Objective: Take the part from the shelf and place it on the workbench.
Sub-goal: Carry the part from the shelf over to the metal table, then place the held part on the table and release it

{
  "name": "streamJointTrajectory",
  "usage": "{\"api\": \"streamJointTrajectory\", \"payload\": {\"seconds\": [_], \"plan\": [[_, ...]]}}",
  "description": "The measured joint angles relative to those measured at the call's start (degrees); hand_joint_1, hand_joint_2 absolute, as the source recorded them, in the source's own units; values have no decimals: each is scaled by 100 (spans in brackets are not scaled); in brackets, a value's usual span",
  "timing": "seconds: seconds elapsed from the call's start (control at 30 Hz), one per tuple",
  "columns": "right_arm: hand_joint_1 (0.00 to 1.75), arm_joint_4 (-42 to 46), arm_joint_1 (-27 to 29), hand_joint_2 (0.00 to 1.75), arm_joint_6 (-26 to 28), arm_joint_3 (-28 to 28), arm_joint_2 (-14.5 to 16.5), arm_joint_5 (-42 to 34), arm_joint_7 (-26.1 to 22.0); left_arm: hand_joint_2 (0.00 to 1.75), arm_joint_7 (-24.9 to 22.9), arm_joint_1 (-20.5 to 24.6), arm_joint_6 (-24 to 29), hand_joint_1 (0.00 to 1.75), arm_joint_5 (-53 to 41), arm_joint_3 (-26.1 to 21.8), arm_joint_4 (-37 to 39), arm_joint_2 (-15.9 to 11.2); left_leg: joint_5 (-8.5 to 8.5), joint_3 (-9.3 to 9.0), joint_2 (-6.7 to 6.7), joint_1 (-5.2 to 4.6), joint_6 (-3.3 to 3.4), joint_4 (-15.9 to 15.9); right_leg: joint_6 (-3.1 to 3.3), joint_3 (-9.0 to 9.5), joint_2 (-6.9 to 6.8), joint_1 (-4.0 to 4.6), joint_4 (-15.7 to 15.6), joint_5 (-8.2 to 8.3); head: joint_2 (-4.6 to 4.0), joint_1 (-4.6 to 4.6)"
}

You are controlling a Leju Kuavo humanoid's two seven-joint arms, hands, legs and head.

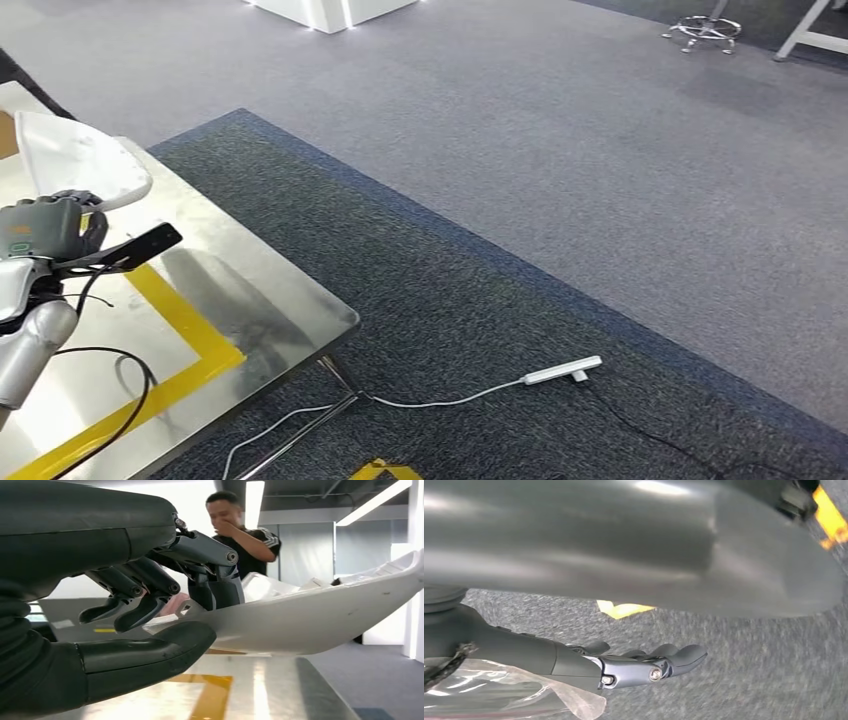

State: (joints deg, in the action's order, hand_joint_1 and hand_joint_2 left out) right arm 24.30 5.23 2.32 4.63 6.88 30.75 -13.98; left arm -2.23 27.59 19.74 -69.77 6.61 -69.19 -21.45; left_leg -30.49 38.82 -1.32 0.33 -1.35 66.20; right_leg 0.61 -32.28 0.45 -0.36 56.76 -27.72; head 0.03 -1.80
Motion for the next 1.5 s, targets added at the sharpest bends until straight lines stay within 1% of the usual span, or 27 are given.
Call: {"api": "streamJointTrajectory", "payload": {"seconds": [0.07,0.1,0.17,0.2,0.27,0.3,0.37,0.43,0.5,0.57,0.6,0.63,0.67,0.73,0.8,0.87,0.93,1.0,1.03,1.1,1.17,1.23,1.3,1.37,1.4,1.43,1.5], "plan": [[0,4,24,0,-3,-23,0,-15,0,175,0,-7,5,175,0,3,2,22,-174,228,65,34,-48,512,13,12,-166,6,3,-22,0,-4],[0,7,30,0,-2,-33,0,-25,0,175,0,-12,3,175,0,4,3,27,-125,232,82,45,-63,534,12,16,-248,6,5,-33,0,-3],[0,15,26,0,1,-55,0,-42,1,175,0,-6,-1,175,0,3,3,26,200,-41,194,49,-66,31,-4,37,-393,8,8,-57,-1,-4],[0,20,22,0,3,-68,0,-51,2,175,0,7,0,175,0,3,3,25,340,-234,341,22,-57,-323,-21,54,-457,21,10,-73,-1,-5],[0,25,20,0,8,-95,-1,-69,4,175,0,45,5,175,-2,4,3,33,463,-466,564,-33,12,-790,-69,75,-583,60,22,-110,0,0],[0,27,22,0,9,-104,-1,-77,5,175,1,57,8,175,-4,5,3,36,441,-478,586,-60,50,-847,-95,83,-653,77,26,-126,0,2],[0,38,20,0,11,-113,-2,-89,9,175,1,59,9,175,-7,5,3,31,455,-464,449,-52,125,-870,-148,96,-754,80,37,-171,1,5],[0,67,11,0,13,-123,-2,-114,29,175,-4,78,4,175,-13,4,1,23,474,-478,316,-21,194,-895,-207,4,-520,54,259,-336,1,19],[0,96,17,0,14,-148,-4,-152,71,175,-11,103,-2,175,-24,9,-1,37,477,-483,183,-5,249,-904,-244,-336,-164,27,961,-675,1,47],[0,116,51,0,11,-181,-14,-185,105,175,-20,87,-4,175,-33,15,0,54,474,-484,21,-6,270,-901,-254,-715,-59,20,1665,-896,0,61],[0,124,71,0,11,-196,-19,-199,113,175,-23,74,-3,175,-34,16,1,58,473,-487,-67,-6,270,-898,-253,-785,-50,20,1739,-845,-1,62],[0,134,85,0,11,-209,-24,-212,115,175,-25,63,-1,175,-35,17,1,60,471,-491,-155,-4,267,-894,-248,-747,-36,16,1590,-686,-1,62],[0,144,93,0,11,-223,-31,-223,115,175,-27,60,2,175,-35,16,1,60,466,-497,-242,0,259,-888,-240,-608,15,6,1235,-447,-1,62],[0,163,93,0,11,-250,-43,-246,119,175,-28,73,5,175,-35,16,1,61,452,-485,-401,4,222,-860,-217,-262,259,-33,477,-120,0,58],[0,185,94,0,8,-281,-49,-271,133,175,-28,83,3,175,-38,18,0,60,464,-440,-542,19,158,-840,-192,-85,400,-47,165,-83,1,56],[0,213,103,0,5,-303,-55,-297,151,175,-28,63,1,175,-46,17,1,36,479,-404,-660,44,90,-845,-149,-50,294,-43,137,-86,1,59],[0,249,105,0,5,-321,-67,-320,158,175,-28,58,-1,175,-52,14,1,-1,360,-325,-478,30,34,-683,-77,-21,165,-56,95,-71,0,27],[0,281,108,0,3,-354,-72,-347,168,175,-29,95,-4,175,-59,18,2,-7,45,-55,-105,15,-17,-87,-11,2,18,-50,69,-77,-1,-14],[0,295,120,0,1,-374,-73,-367,179,175,-29,104,-11,175,-63,23,3,1,-115,123,7,22,-38,301,11,10,-60,-42,69,-88,-1,-25],[0,326,153,0,-2,-411,-75,-413,206,175,-35,87,-27,175,-67,33,4,14,-207,336,87,42,-69,756,29,31,-224,-34,71,-115,-1,-26],[0,358,171,0,-2,-444,-77,-450,217,175,-39,76,-34,175,-68,38,5,13,100,149,153,52,-68,381,19,66,-376,-32,72,-146,0,-27],[0,386,175,0,-2,-479,-78,-482,221,175,-40,106,-33,175,-68,41,5,9,438,-236,443,2,-22,-386,-16,113,-510,-8,76,-187,0,-28],[0,408,177,0,0,-518,-81,-516,240,175,-41,154,-36,175,-69,48,5,15,506,-416,678,-66,47,-790,-65,136,-649,39,79,-226,1,-23],[0,437,182,0,2,-555,-86,-554,272,175,-42,164,-37,175,-74,55,5,10,483,-410,585,-78,109,-842,-113,156,-815,66,71,-260,2,-18],[0,457,184,0,2,-572,-94,-576,285,175,-44,157,-37,175,-76,56,5,4,493,-412,504,-64,136,-858,-139,157,-807,61,88,-298,1,-17],[0,479,181,0,4,-593,-102,-601,296,175,-47,159,-36,175,-79,57,6,-2,504,-417,428,-44,169,-872,-164,122,-690,49,180,-374,1,-11],[0,503,186,0,8,-639,-119,-646,310,175,-56,167,-27,175,-82,60,7,9,512,-424,281,-10,222,-888,-202,-147,-284,20,745,-674,0,22]]}}
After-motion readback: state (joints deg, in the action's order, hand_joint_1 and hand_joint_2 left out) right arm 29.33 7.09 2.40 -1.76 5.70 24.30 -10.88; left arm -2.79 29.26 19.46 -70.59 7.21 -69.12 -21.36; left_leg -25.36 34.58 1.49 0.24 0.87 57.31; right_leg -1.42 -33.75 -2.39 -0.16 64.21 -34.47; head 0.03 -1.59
